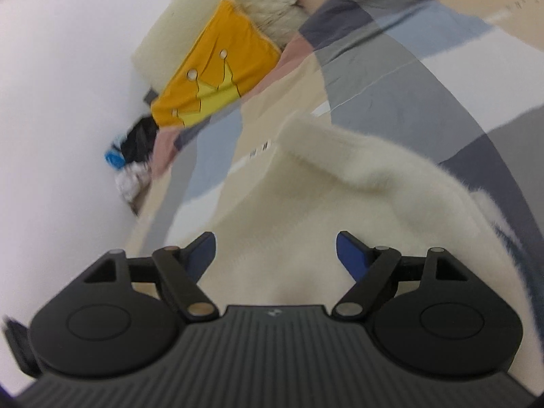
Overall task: Fold large clothes
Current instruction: 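Open both tools and release the folded sweater onto the bed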
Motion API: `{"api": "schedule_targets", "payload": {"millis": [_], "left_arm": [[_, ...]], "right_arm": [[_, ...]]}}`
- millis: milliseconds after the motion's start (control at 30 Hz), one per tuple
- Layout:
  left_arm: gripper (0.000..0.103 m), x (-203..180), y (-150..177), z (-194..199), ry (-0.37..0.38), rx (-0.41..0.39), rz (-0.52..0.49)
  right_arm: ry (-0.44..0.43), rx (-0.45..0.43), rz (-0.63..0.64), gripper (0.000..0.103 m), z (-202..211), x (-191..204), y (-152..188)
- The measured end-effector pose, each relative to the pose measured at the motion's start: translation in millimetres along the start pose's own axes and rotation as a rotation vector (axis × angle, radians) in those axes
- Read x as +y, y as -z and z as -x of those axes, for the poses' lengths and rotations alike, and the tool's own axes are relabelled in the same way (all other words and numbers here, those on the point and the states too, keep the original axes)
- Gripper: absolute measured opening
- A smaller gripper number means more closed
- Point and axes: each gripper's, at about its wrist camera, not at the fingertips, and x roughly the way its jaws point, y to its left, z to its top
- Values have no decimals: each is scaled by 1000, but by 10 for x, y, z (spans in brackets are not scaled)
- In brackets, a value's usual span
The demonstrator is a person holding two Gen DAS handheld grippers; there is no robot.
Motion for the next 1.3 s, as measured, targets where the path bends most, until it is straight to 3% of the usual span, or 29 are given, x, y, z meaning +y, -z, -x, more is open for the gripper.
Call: {"api": "schedule_targets", "payload": {"millis": [267, 500, 667, 900, 1300], "left_arm": [[68, -232, 146, -74, -214, 14, -222], [67, -147, 183, -221, -311, 70, -226], [67, -206, 204, -243, -334, 78, -260], [67, -285, 202, -93, -321, 67, -254], [67, -797, 532, 689, -269, 40, -348]], "right_arm": [[167, -12, 192, 79, -36, 147, 140], [318, -56, 399, 79, -55, 291, 195], [360, 1, 449, 79, -144, 266, 253], [331, -19, 449, 79, 26, 316, 318], [247, -89, 500, 79, 651, 669, 565]]}}
